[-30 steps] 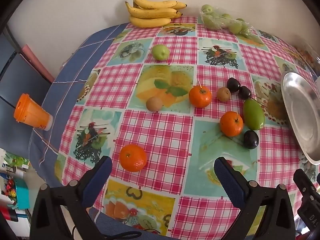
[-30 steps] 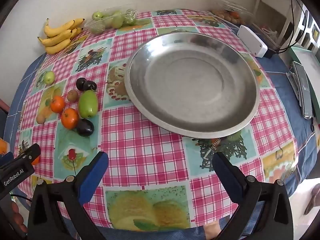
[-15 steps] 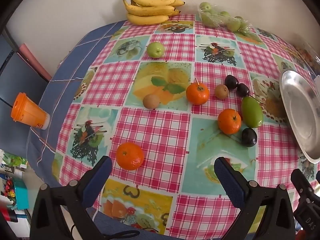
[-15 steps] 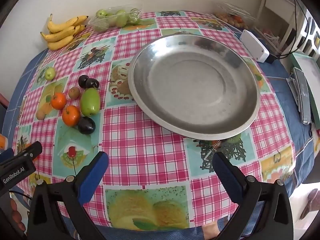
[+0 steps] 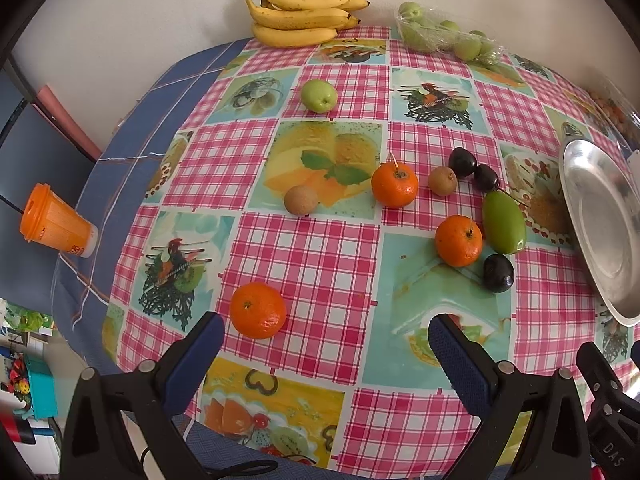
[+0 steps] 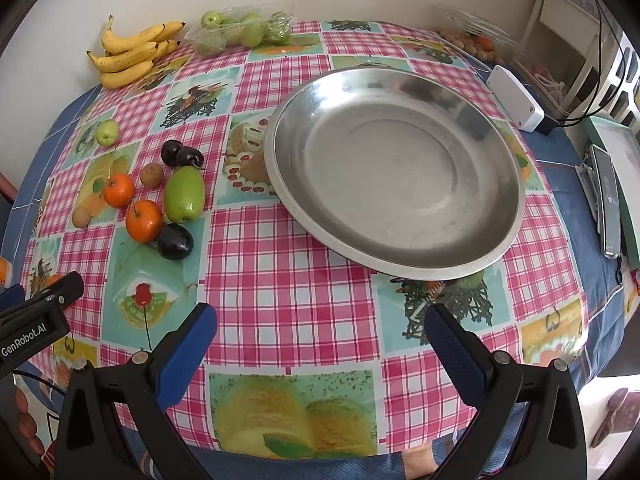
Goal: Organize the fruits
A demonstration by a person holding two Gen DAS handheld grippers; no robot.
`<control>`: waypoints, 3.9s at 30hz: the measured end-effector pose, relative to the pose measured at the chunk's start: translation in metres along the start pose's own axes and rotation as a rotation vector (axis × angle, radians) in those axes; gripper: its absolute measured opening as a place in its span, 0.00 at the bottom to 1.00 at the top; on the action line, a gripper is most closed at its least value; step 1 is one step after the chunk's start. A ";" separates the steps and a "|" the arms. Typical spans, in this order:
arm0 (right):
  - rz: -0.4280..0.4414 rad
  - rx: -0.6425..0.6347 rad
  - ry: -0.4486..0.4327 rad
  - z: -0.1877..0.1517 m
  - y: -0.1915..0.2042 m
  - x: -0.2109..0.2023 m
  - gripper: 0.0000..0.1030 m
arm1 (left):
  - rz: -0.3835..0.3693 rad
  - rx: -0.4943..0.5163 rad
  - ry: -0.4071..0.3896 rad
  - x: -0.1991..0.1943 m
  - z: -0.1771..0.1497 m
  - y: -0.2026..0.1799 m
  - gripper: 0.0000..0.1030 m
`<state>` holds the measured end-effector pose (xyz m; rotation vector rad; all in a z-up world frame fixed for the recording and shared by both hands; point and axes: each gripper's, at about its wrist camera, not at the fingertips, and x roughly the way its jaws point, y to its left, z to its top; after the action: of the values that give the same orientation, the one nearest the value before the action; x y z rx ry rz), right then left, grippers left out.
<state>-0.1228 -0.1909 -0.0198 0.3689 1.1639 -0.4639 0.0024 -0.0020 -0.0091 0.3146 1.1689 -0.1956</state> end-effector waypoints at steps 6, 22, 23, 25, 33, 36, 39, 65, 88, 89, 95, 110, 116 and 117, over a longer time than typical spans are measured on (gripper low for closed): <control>-0.002 0.002 -0.001 -0.001 0.001 0.000 1.00 | 0.000 -0.003 0.005 0.000 0.000 0.000 1.00; 0.000 -0.006 -0.001 -0.001 0.002 0.001 1.00 | 0.000 -0.002 0.007 0.001 -0.001 0.001 1.00; -0.001 -0.007 -0.001 -0.002 0.002 0.001 1.00 | 0.000 -0.003 0.007 0.001 -0.001 0.001 1.00; -0.001 -0.007 -0.001 -0.002 0.002 0.001 1.00 | 0.000 -0.004 0.009 0.001 -0.001 0.001 1.00; -0.002 -0.009 0.000 -0.001 0.002 0.001 1.00 | 0.000 -0.005 0.011 0.003 -0.002 0.001 1.00; -0.002 -0.007 -0.001 -0.001 0.002 0.001 1.00 | 0.000 -0.006 0.010 0.003 -0.002 0.001 1.00; -0.002 -0.008 -0.001 -0.001 0.002 0.001 1.00 | 0.000 -0.005 0.011 0.003 -0.002 0.001 1.00; 0.050 -0.007 -0.036 0.002 0.012 -0.002 1.00 | -0.023 -0.101 -0.074 -0.006 0.002 0.023 1.00; 0.201 -0.051 -0.016 0.017 0.080 0.027 1.00 | -0.139 -0.255 0.033 0.035 0.011 0.075 1.00; 0.200 -0.058 -0.014 0.018 0.082 0.028 1.00 | -0.127 -0.258 0.039 0.036 0.012 0.077 1.00; 0.215 -0.051 -0.005 0.026 0.084 0.038 1.00 | -0.071 -0.275 0.098 0.046 0.008 0.087 1.00; 0.225 -0.040 0.006 0.031 0.089 0.044 0.97 | -0.126 -0.274 0.138 0.049 0.002 0.082 0.80; 0.217 -0.058 0.016 0.033 0.094 0.047 0.67 | -0.157 -0.267 0.151 0.053 0.003 0.075 0.70; 0.214 -0.060 0.022 0.033 0.095 0.048 0.62 | -0.161 -0.267 0.154 0.053 0.002 0.074 0.67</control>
<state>-0.0308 -0.1346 -0.0495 0.4425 1.1429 -0.2379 0.0480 0.0674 -0.0471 -0.0006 1.3566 -0.1552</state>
